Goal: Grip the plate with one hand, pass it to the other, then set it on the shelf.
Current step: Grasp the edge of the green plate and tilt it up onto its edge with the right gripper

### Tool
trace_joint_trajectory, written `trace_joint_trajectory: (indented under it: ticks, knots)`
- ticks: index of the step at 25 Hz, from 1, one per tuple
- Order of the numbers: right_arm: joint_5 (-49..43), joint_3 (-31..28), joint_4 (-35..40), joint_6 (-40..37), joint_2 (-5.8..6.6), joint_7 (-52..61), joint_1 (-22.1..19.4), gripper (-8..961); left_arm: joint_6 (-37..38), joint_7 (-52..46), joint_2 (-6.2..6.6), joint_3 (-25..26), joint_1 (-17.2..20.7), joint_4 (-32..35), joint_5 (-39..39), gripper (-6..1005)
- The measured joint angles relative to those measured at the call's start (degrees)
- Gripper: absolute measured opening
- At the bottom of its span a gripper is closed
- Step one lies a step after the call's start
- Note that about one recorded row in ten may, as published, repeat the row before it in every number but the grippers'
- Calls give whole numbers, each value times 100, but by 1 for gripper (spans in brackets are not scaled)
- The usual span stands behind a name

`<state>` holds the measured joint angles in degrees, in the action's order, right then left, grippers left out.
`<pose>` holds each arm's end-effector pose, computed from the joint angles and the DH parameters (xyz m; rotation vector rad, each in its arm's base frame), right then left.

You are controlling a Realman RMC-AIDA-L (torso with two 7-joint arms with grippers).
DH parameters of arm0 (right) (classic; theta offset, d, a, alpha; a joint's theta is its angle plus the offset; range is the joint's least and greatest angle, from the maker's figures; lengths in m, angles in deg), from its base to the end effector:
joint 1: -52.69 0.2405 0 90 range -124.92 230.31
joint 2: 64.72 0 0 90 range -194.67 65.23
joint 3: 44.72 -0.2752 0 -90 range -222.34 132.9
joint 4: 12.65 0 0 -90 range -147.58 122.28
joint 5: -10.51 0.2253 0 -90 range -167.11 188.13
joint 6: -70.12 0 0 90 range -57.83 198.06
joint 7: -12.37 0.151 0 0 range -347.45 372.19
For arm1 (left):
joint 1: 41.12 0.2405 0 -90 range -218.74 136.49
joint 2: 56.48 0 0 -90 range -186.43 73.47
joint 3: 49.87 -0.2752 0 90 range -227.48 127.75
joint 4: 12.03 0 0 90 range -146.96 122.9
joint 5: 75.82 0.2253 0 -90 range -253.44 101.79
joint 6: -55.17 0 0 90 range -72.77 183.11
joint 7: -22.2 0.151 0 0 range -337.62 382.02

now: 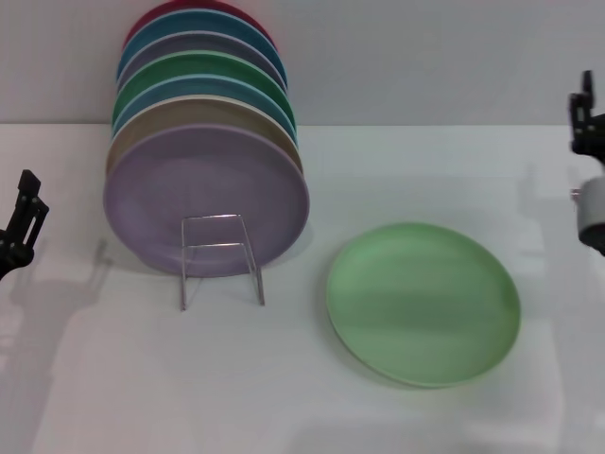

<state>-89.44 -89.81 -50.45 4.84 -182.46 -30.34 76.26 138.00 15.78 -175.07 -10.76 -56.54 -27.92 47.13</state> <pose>0.2848 0.3794 -0.0244 -1.3282 0.3276 0.4317 -0.3471 0.2920 -0.0222 -1.4687 -0.4505 -0.8783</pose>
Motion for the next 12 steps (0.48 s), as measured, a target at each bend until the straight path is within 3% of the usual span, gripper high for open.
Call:
trace_joint_trajectory:
  ticks: [5, 8, 11, 12]
  knots:
    - [-11, -671, -1153, 1477, 150, -470, -346, 607, 77, 0, 5, 0, 6, 49, 0, 785]
    - [-17, -1365, -1854, 2619, 166, -985, -640, 607, 86, 3, 4, 0, 0, 73, 1, 785]
    - [-4, -2259, -2363, 3979, 14, -1663, -912, 607, 92, 19, 3, 0, -22, 111, -2, 785]
    - [12, -2811, -2599, 4820, -106, -2051, -1055, 607, 94, 29, 3, 0, -35, 115, 1, 785]
